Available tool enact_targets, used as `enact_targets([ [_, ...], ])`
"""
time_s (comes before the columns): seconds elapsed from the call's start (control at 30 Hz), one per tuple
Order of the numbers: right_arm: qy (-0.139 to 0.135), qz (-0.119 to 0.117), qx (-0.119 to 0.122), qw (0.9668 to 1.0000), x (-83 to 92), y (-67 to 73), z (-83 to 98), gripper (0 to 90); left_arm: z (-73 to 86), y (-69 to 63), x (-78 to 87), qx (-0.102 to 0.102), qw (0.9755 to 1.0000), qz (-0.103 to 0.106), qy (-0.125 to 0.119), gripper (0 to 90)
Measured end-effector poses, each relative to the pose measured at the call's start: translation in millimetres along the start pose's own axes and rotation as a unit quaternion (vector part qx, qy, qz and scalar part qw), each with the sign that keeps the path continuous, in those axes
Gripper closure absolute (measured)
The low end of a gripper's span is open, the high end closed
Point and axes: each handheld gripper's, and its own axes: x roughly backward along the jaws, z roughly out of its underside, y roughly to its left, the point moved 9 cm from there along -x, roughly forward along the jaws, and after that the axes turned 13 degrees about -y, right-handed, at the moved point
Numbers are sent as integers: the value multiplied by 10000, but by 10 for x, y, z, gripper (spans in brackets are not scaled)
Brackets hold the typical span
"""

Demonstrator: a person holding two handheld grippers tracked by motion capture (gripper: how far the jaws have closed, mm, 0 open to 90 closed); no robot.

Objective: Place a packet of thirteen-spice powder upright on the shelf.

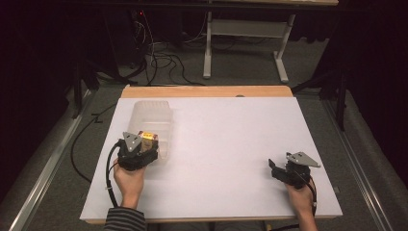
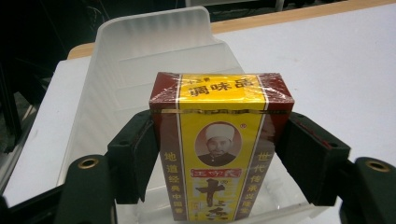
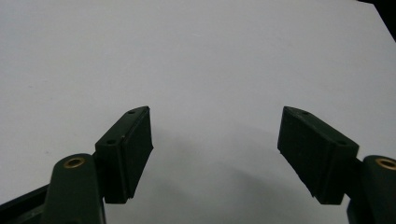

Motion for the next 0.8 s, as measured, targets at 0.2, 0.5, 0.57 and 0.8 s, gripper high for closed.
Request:
enact_targets([
  [0.2, 1, 0, -3, 10000, 0, 0, 0, 269, 22, 13, 35, 25, 10000, -21, 52, 298],
  [0.5, 0, 11, -7, 10000, 0, -4, 0, 268, 33, 15, 82, 13, 10000, 4, 83, 258],
  [0.57, 2, 6, -6, 10000, 0, -1, 0, 268, 25, 12, 95, -22, 10000, -20, 65, 248],
  [0.8, 1, 10, -8, 10000, 0, -3, 0, 268, -25, -2, 165, -121, 9999, -106, -41, 233],
])
